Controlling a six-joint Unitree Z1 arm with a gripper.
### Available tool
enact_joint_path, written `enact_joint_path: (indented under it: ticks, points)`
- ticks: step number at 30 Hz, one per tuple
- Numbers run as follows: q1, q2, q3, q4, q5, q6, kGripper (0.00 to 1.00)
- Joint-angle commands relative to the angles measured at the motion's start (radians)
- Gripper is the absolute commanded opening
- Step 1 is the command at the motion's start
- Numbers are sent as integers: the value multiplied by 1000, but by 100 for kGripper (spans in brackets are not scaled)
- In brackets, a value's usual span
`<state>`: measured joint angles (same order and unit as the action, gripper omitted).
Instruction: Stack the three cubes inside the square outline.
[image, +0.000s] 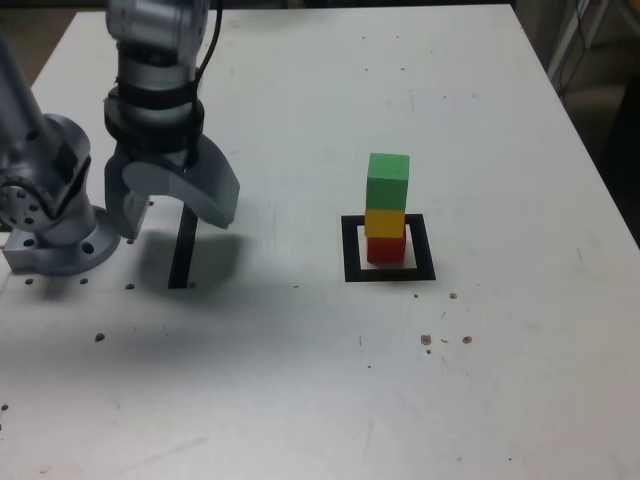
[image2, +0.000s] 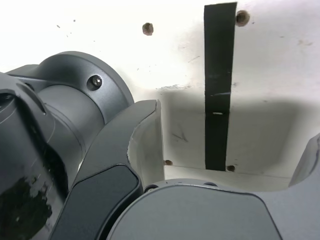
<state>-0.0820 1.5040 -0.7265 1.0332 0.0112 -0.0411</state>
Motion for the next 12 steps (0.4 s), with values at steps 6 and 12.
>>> enact_joint_path:
  ticks: [6, 12]
  points:
    - [5, -39, 2, 5, -2, -2, 100]
    - [8, -65, -10, 32, -2, -2, 100]
